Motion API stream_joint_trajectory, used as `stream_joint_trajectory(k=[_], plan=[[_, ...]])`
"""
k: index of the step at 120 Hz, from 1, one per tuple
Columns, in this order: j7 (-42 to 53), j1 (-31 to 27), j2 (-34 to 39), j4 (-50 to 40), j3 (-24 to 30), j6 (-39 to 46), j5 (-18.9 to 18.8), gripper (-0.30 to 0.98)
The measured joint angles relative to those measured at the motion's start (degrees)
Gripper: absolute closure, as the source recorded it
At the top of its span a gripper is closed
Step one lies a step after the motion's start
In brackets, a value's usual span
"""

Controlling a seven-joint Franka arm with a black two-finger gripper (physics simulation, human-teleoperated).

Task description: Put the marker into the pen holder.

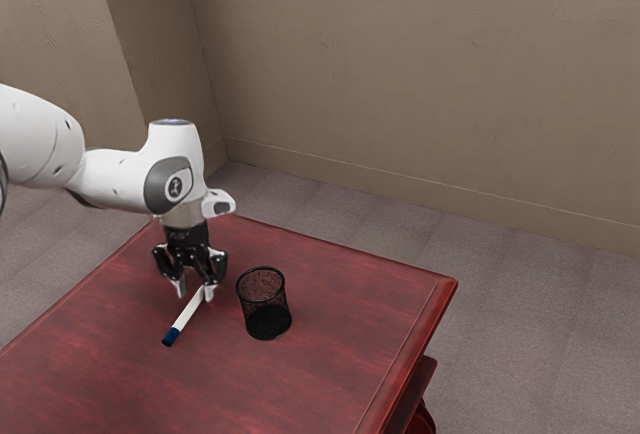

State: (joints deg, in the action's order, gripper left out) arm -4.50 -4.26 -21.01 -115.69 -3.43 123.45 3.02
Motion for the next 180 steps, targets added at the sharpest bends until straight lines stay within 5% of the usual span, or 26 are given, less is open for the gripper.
stream_joint_trajectory(k=[91,142,180], plan=[[1.2,0.0,-0.7,0.1,0.0,0.2,-0.2,0.75],[0.2,0.1,0.9,0.1,0.1,0.8,-1.1,0.79],[-1.1,0.3,13.4,-0.8,9.9,4.8,-11.7,0.79]])
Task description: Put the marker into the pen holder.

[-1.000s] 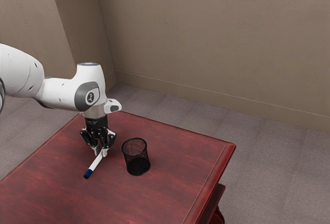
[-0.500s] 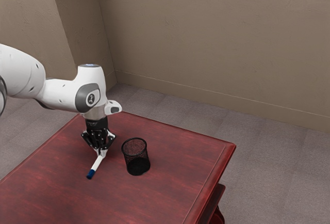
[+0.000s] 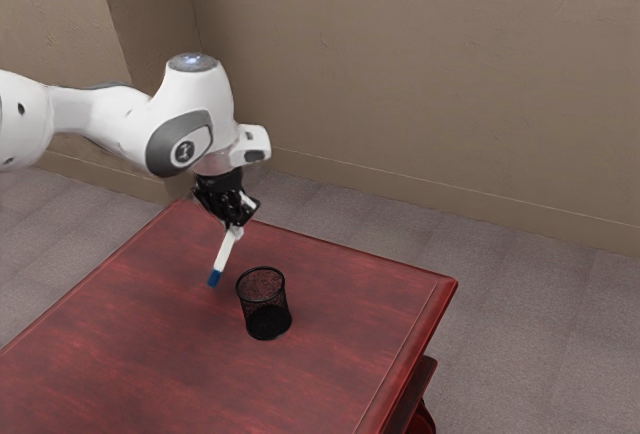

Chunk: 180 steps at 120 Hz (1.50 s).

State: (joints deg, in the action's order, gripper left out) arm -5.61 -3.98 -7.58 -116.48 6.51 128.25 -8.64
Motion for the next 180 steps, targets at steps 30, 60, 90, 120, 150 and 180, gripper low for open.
stream_joint_trajectory(k=[30,60,90,120,150,180], plan=[[-4.8,1.7,12.0,-9.4,8.7,6.4,-8.8,0.78],[-11.0,0.0,11.8,-11.7,10.8,17.9,-14.0,0.78],[-15.3,-0.3,9.7,-11.8,10.8,22.6,-15.1,0.77],[-18.5,-0.3,12.6,-15.9,10.7,23.3,-14.9,0.76],[-19.7,0.2,13.3,-15.9,10.4,22.0,-13.4,0.31],[-17.3,1.2,6.4,13.2,2.1,-1.6,-5.0,0.10]])
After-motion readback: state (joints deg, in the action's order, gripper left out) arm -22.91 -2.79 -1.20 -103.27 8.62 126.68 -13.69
